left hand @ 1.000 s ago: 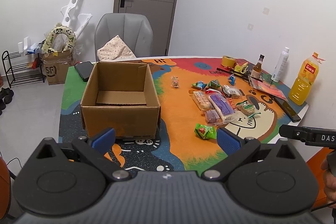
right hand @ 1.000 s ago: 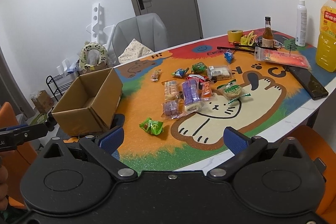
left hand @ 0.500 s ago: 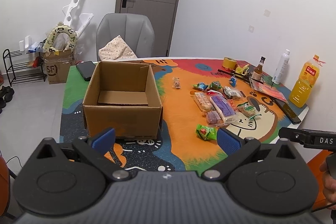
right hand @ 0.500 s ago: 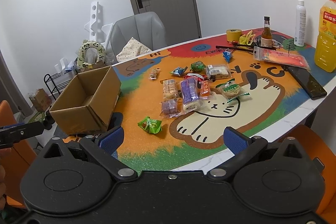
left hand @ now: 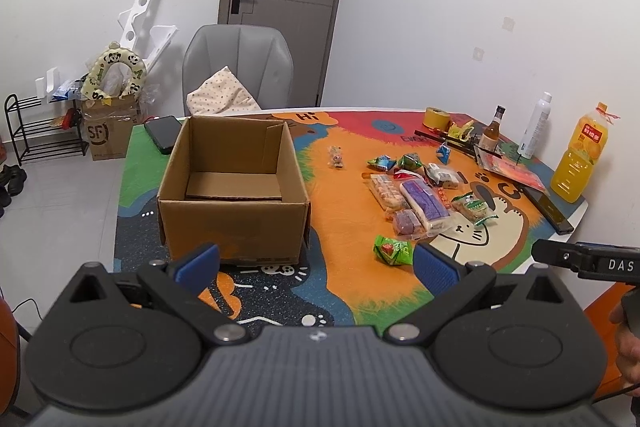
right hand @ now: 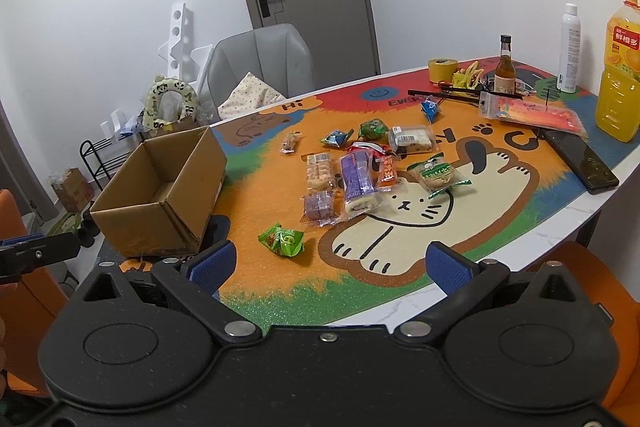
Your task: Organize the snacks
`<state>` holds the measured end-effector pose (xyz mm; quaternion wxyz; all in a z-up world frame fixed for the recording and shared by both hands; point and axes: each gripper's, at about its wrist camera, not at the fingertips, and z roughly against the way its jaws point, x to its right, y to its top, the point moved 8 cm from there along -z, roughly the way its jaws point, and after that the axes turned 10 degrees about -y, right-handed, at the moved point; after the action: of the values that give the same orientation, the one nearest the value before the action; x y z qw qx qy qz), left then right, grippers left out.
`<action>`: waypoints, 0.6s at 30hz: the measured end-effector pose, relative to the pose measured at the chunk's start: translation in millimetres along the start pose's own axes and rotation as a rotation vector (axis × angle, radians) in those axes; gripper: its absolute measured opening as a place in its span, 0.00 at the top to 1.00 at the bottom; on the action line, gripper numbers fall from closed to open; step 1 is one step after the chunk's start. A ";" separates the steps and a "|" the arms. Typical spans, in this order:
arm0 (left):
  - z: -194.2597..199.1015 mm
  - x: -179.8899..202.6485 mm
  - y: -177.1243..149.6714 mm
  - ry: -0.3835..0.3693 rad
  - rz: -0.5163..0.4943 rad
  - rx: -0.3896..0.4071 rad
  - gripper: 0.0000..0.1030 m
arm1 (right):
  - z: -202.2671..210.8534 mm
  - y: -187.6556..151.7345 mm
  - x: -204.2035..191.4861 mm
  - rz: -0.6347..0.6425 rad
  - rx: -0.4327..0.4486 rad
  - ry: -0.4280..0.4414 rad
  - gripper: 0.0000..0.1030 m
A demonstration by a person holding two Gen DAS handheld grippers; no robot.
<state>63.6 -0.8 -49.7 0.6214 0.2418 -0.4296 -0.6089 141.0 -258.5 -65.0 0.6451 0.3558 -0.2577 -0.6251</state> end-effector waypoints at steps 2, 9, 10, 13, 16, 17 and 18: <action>-0.4 -2.2 0.3 -0.009 0.006 -0.008 0.01 | -0.2 0.1 0.3 0.004 0.001 -0.005 0.00; -8.8 0.8 10.3 -0.032 -0.008 -0.009 0.01 | -0.2 8.3 5.1 0.028 0.029 -0.045 0.00; -11.5 3.1 13.1 -0.038 -0.010 -0.007 0.01 | 0.4 10.1 5.5 0.037 0.037 -0.052 0.00; -23.1 10.7 20.4 -0.054 -0.013 -0.005 0.01 | 1.3 15.6 8.6 0.048 0.063 -0.073 0.00; -36.5 18.5 22.8 -0.070 -0.020 -0.014 0.01 | -3.4 17.5 13.7 0.042 0.063 -0.078 0.00; -41.3 20.7 23.0 -0.075 -0.020 -0.016 0.01 | -5.1 17.4 16.0 0.039 0.063 -0.081 0.00; -45.6 22.5 23.0 -0.081 -0.018 -0.018 0.01 | -8.1 17.1 18.6 0.037 0.061 -0.086 0.00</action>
<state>111.4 -29.4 -48.8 0.6001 0.2154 -0.4467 -0.6276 159.6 -276.5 -58.7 0.6338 0.3435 -0.3106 -0.6195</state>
